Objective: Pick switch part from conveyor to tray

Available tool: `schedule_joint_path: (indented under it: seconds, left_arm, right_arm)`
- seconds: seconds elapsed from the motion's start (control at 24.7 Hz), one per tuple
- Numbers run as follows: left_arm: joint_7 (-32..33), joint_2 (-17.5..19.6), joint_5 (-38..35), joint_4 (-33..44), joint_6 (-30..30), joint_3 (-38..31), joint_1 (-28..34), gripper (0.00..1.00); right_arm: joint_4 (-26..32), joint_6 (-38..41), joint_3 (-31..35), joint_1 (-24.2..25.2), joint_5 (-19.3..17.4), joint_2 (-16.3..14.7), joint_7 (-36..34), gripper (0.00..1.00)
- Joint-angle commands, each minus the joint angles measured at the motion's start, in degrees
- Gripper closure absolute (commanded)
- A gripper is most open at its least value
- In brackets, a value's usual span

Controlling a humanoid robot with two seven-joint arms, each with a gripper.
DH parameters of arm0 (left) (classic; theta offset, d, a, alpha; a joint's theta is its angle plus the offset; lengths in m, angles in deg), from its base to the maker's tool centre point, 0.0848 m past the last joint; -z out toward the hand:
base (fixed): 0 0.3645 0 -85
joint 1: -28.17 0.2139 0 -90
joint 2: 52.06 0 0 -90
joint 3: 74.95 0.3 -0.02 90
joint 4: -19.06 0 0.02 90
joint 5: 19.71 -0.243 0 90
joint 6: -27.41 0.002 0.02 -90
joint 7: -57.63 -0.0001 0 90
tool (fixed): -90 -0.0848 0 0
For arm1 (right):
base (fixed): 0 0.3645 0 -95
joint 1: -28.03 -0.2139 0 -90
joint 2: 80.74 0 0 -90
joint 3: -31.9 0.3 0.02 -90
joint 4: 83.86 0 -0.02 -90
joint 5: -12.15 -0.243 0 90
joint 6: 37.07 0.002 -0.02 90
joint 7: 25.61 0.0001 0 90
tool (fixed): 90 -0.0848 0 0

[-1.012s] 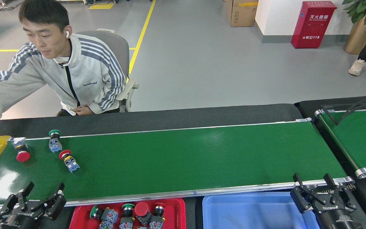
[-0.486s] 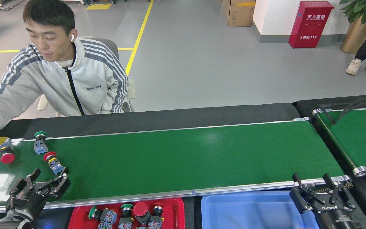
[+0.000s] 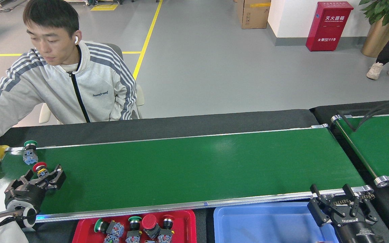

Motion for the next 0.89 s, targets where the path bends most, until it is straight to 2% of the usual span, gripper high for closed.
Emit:
schedule_joint_path:
  seconds: [0.0, 0.08, 0.2, 0.28, 0.4, 0.53, 0.57, 0.65, 0.73, 0.85]
  left_arm:
    - [-6.00, 0.99, 0.14, 0.12, -1.68, 0.26, -0.57, 0.89]
    - [-7.31, 0.81, 0.31, 0.91, -5.11, 0.35, 0.84, 0.95]
    - [-7.40, 0.90, 0.31, 6.18, -13.20, 0.35, 4.53, 0.97]
    - [-7.40, 0.99, 0.31, 14.27, -20.93, -0.18, 10.42, 0.97]
    - [-7.31, 0.90, 0.66, 26.57, -26.91, -0.36, 18.85, 0.97]
    - [-6.61, 0.37, 2.86, 40.46, -34.38, -0.18, 29.49, 0.92]
    - [-6.08, 0.20, 2.86, 43.71, -36.14, -0.27, 32.30, 0.85]
    - [-3.71, -0.15, 2.95, 48.72, -36.14, 0.17, 37.14, 0.44]
    - [-3.36, -2.44, 2.77, 50.92, -36.14, 0.44, 39.07, 0.00]
    - [-3.27, -4.81, 2.77, 52.15, -36.14, 0.35, 40.83, 0.00]
  right_arm:
    - [0.75, 0.22, 0.14, -0.61, -0.02, -0.22, -0.30, 0.01]
    - [0.75, 0.22, 0.14, -0.53, -0.02, -0.13, -0.30, 0.01]
    - [0.75, 0.13, 0.14, -0.26, -0.02, -0.05, -0.30, 0.01]
    - [0.75, 0.05, 0.14, -0.26, -0.02, 0.04, -0.30, 0.01]
    - [0.75, 0.05, 0.23, -0.26, -0.02, 0.04, -0.30, 0.01]
    - [0.75, 0.05, 0.23, -0.17, -0.02, 0.04, -0.30, 0.01]
    - [0.84, 0.05, 0.23, -0.17, -0.02, 0.04, -0.30, 0.01]
    - [0.84, -0.13, 0.23, -0.26, -0.02, 0.04, -0.39, 0.01]
    - [0.84, -0.13, 0.23, -0.26, -0.02, 0.13, -0.48, 0.01]
    - [0.84, -0.13, 0.23, -0.17, -0.02, 0.13, -0.57, 0.01]
